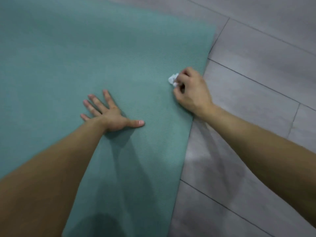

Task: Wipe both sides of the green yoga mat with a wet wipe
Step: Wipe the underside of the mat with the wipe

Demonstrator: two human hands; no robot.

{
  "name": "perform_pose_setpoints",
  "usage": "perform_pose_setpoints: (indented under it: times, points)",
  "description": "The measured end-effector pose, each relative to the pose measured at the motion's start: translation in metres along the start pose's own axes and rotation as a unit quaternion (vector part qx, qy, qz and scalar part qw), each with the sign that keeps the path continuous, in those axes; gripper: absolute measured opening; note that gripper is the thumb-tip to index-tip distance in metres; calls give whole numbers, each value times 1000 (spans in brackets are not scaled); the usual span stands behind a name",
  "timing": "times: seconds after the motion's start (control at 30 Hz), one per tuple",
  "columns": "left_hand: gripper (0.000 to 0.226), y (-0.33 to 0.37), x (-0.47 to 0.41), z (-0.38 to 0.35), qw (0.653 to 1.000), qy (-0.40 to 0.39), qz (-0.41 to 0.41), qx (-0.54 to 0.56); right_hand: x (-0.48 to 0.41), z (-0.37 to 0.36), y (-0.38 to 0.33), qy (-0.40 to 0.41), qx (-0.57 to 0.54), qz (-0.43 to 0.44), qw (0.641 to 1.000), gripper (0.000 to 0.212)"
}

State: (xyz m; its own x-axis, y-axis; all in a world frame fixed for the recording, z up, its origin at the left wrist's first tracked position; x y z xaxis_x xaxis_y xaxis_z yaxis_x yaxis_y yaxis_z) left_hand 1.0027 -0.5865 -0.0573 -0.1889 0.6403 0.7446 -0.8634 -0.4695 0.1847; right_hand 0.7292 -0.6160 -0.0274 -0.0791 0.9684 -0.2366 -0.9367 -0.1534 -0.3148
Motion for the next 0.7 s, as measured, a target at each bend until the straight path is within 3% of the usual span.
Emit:
perform_pose_setpoints:
  times: [0.1, 0.2, 0.3, 0.43, 0.5, 0.57, 0.6, 0.63, 0.7]
  points:
    - [187, -1, -1, -2, 1000, -6, 8, -1, 68, -5, -57, -67, -79, 123, 987, 12]
    - [187, 0, -1, -3, 1000, -13, 8, -3, 78, -5, -51, -98, -60, 187, 976, 12]
    - [187, 0, -1, -3, 999, -31, 8, 2, 28, 2, -3, -52, 4, 139, 989, 19]
    - [187, 2, 3, -2, 999, -32, 7, 9, -5, 10, 45, -5, 49, -42, 998, 20]
    - [187, 1, 3, -3, 1000, -30, 3, 5, 42, 3, -10, -54, -15, 53, 997, 13]
    - [186, 1, 2, -4, 999, -32, 7, 5, 112, -7, -72, -167, -69, 285, 941, 15]
    - [186, 2, 2, -4, 999, -33, 6, 6, 123, -4, -81, -192, -72, 352, 913, 17]
    - [186, 2, 3, -4, 999, -32, 3, 7, 109, -1, -73, -179, -67, 365, 911, 20]
    - [186, 1, 3, -5, 999, -33, -1, 8, 44, -2, -29, -94, -22, 251, 963, 26]
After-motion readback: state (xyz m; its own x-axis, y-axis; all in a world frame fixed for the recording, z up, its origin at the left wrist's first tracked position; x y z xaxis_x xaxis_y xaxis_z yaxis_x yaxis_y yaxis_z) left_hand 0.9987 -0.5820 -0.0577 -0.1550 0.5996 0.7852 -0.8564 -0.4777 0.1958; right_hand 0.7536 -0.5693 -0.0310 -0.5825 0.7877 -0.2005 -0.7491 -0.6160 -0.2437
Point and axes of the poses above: each hand's wrist, its own x-axis away from the middle knuckle, its own z-axis out of the back of the hand, y = z × x, the point moved 5 cm from there along -x, towards the middle knuckle, and after that the axes turned 11 degrees about x, right-handed, at the moved point
